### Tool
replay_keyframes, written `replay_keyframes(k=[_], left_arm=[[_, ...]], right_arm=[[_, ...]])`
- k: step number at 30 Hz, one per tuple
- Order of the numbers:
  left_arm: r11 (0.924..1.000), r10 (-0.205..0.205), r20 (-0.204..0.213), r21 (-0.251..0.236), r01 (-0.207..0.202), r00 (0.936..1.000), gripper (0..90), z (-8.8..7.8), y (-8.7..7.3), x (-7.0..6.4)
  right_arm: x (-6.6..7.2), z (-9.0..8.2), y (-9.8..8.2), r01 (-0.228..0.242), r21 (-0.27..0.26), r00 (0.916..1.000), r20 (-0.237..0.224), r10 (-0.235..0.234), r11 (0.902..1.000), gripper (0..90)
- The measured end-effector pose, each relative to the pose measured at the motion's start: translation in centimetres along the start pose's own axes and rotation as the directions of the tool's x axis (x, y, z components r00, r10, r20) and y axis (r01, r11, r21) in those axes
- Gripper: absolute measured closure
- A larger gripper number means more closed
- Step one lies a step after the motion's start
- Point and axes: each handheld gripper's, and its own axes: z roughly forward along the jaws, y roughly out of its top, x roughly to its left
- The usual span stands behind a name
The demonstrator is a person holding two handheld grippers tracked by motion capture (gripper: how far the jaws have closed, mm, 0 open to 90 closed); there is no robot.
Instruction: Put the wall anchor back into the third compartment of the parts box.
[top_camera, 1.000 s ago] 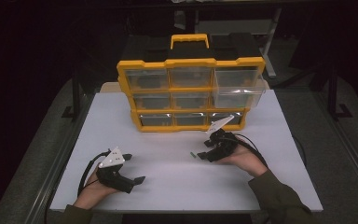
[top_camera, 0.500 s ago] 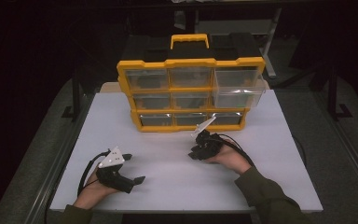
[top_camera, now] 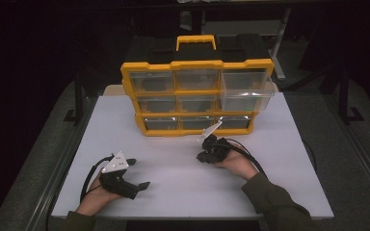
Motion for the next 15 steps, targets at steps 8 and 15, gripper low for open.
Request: replay_keyframes(k=[8,15], left_arm=[[1.0000,0.001,-0.001,0.002,-0.001,1.0000,2.3,0.0,0.0,-0.1],[1.0000,-0.001,-0.002,0.006,0.001,1.0000,2.3,0.1,0.0,-0.1]], right_arm=[[-0.3,-2.3,-1.3,-0.043,-0.012,0.9989,0.019,0.043,0.9990,82.9],[-0.7,-4.5,-3.1,-0.079,-0.030,0.9965,0.027,0.079,0.9965,82.9]])
